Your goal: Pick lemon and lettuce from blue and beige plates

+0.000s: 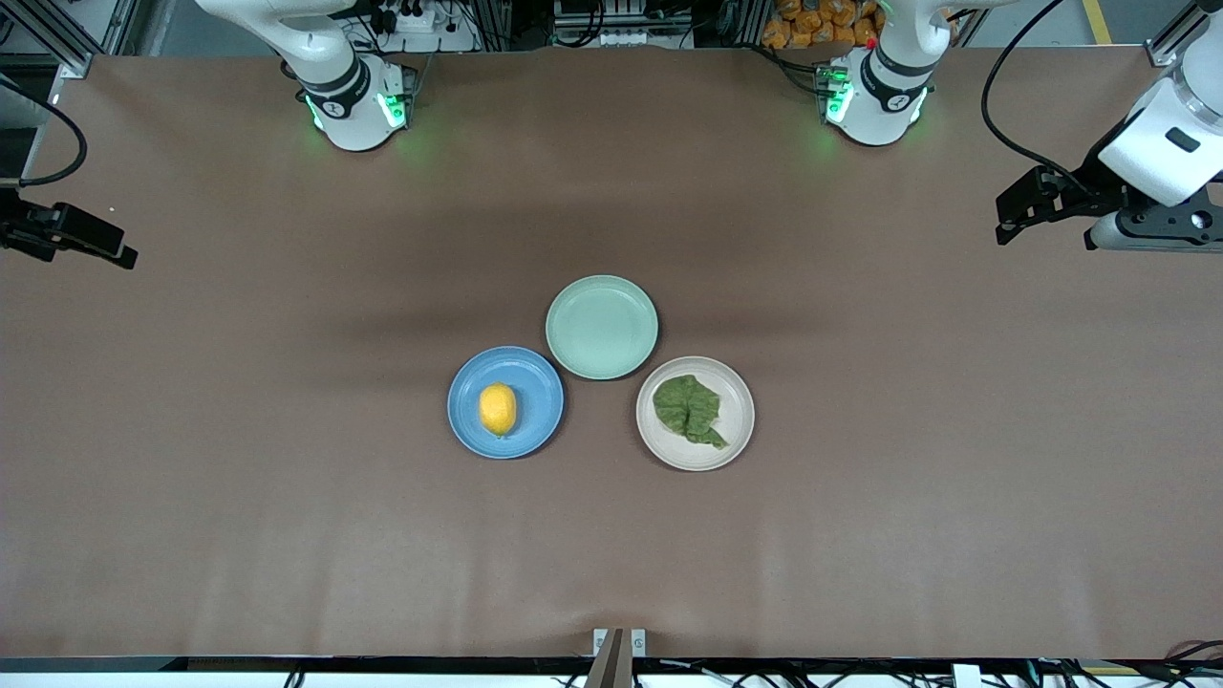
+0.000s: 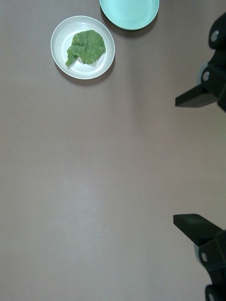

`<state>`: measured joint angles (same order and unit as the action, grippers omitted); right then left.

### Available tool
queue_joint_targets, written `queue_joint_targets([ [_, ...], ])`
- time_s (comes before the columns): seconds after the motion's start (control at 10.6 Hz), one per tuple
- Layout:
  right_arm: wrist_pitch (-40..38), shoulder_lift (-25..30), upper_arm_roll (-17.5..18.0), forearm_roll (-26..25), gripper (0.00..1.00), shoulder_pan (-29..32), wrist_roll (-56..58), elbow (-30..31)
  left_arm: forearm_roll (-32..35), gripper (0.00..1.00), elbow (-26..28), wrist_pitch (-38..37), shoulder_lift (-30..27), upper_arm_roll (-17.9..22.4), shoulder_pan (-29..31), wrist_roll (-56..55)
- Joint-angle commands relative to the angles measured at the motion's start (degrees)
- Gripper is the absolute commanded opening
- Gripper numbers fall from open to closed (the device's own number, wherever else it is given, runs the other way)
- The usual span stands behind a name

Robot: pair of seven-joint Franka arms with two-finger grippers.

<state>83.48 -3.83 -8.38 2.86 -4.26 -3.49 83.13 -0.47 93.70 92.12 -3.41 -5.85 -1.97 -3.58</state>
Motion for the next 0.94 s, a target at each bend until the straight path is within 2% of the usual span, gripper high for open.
queue_joint_targets([
  [0.0,-0.86,-0.83,-0.06,-0.48,1.00,0.04,-0.29,-1.65,-0.94,1.00,-1.15,-1.06,0.42,-0.04,0.13,1.47],
  [0.85,-0.33,-2.76,0.03,0.48,1.00,-0.84,-0.38,-1.65,-0.76,1.00,-1.15,-0.97,2.70,-0.21,-0.66,1.38],
])
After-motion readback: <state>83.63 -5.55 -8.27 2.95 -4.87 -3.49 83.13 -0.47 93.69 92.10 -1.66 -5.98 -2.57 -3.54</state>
